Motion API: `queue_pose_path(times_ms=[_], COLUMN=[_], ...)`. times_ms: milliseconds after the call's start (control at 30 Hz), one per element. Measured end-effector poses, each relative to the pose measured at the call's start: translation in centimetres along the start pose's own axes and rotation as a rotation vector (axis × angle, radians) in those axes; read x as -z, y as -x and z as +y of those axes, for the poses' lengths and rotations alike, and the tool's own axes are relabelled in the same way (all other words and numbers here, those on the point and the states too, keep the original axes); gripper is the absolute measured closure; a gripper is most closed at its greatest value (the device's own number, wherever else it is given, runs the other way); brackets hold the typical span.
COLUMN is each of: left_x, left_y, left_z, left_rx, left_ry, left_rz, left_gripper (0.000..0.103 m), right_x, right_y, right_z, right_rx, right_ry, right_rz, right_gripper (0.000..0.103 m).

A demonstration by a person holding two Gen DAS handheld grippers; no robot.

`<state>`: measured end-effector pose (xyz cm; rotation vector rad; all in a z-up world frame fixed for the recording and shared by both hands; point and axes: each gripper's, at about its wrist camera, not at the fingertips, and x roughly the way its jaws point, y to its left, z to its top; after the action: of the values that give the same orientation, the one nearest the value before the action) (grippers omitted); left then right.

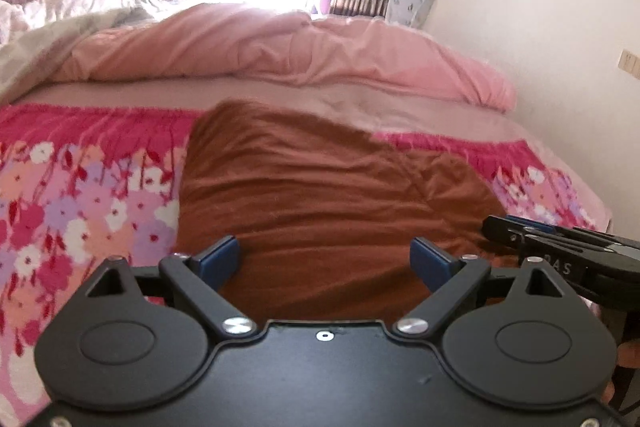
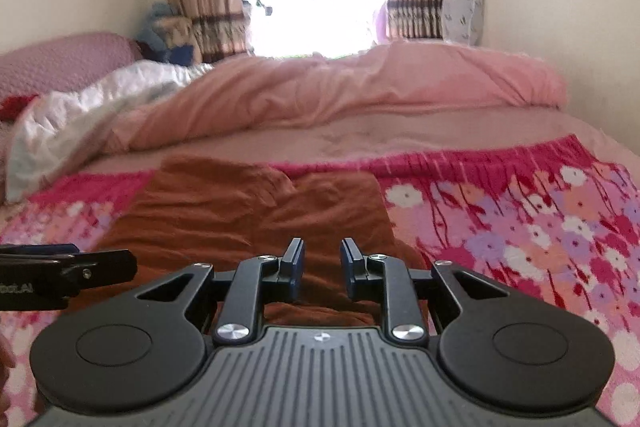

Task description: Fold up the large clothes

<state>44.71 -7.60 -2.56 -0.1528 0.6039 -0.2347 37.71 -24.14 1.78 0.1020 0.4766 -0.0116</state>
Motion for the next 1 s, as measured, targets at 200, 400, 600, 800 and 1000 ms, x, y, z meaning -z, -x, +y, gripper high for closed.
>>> queue_pose_path(times_ms=[200, 400, 600, 800, 1000], left_x=[0.8, 1.0, 0.8, 3.5, 6.9], left_y=[-1.6, -1.8, 0.9, 6.4, 7.5], left_z=[-0.4, -0.4, -0.2, -1.3, -2.2], left_rx=[-0.025, -0.030, -0.018, 0.022, 0.049], left_ry=[-0.049, -0.045, -0.028, -0.030, -0.018], left_rz=[0.020, 0.011, -0.010, -0.073, -0.057], left_gripper=[0.009, 0.009, 0.009, 0.009, 0.009], right_x=[1.9, 2.2, 1.5, 2.2, 4.6], right_y=[-2.3, -2.2, 0.2, 5.2, 7.1], right_z=[-0.8, -0.9, -0.6, -0.4, -0.8], right_rx=[-0.007, -0.008, -0.009, -0.039, -0.040], right_ry=[-0.010, -0.014, 0.001, 0.006, -0.020], right_rz=[0.056, 0.052, 0.017, -0.040, -0.042], right_gripper=[0.076, 0.077, 0.075, 0.073, 0.072])
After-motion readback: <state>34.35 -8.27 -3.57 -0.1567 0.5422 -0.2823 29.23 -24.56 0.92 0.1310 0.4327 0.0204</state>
